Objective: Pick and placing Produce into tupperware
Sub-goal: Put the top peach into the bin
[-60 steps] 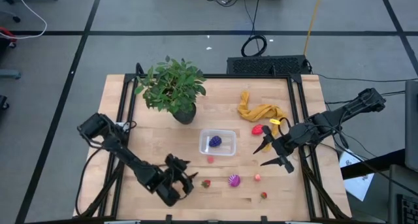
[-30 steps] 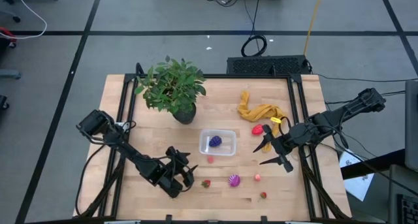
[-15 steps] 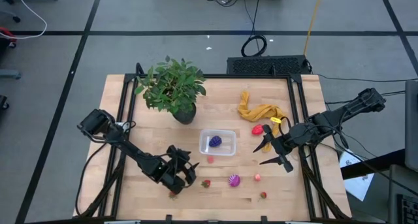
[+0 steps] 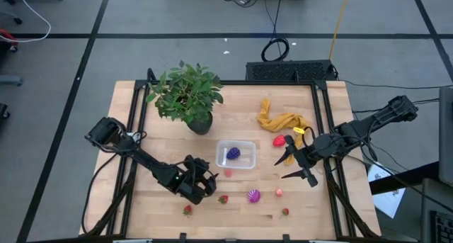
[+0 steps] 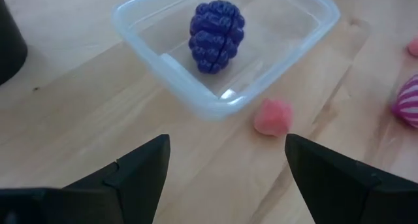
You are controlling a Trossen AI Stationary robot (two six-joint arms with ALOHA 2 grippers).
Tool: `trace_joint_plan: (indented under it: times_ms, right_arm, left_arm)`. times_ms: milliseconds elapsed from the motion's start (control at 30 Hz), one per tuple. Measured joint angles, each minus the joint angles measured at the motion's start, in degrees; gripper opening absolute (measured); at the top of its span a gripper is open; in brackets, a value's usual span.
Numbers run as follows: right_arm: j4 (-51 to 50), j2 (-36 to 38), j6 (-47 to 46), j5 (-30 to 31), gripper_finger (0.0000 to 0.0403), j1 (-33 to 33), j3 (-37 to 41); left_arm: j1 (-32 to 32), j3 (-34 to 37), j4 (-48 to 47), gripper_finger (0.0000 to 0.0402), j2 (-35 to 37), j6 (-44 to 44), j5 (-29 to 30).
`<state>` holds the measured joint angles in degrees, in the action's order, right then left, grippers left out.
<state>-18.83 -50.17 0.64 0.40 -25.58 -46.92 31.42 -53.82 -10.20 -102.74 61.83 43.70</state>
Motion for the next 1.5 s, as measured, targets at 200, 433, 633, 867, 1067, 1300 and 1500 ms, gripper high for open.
trace_joint_plan:
  times_ms: [200, 433, 633, 867, 1067, 1300, 1500]
  right_arm:
    - [0.02, 0.0, -0.4, -0.08, 0.0219, 0.0, 0.0]
    - [0.04, 0.0, -0.86, -0.17, 0.0219, -0.02, 0.0]
    - [0.07, 0.0, -0.87, -0.17, 0.0219, -0.02, 0.0]
    - [0.13, 0.0, -0.87, -0.2, 0.0219, -0.02, 0.0]
    - [0.17, 0.0, -0.9, -0.2, 0.0219, -0.02, 0.0]
    - [0.15, 0.0, -1.73, -0.21, 0.0219, -0.02, 0.0]
    - [0.1, 0.0, -1.17, -0.22, 0.0219, -0.01, 0.0]
  left_arm:
    - [0.66, 0.0, 3.93, 0.0308, -0.02, -5.25, -0.16]
    - [2.05, 0.0, 4.45, 0.0308, -0.04, -7.59, 0.5]
    - [2.21, 0.0, 4.47, 0.0308, -0.04, -5.97, 0.81]
    - [1.79, -0.06, 8.73, 0.0308, -4.19, -3.55, -0.95]
    - [-0.24, -0.04, 14.56, 0.0308, -8.57, -4.08, -2.89]
    - [-2.08, -0.04, 16.95, 0.0308, -9.31, -3.76, -3.54]
    - [-2.16, -0.04, 18.3, 0.0308, -9.33, -2.81, -3.54]
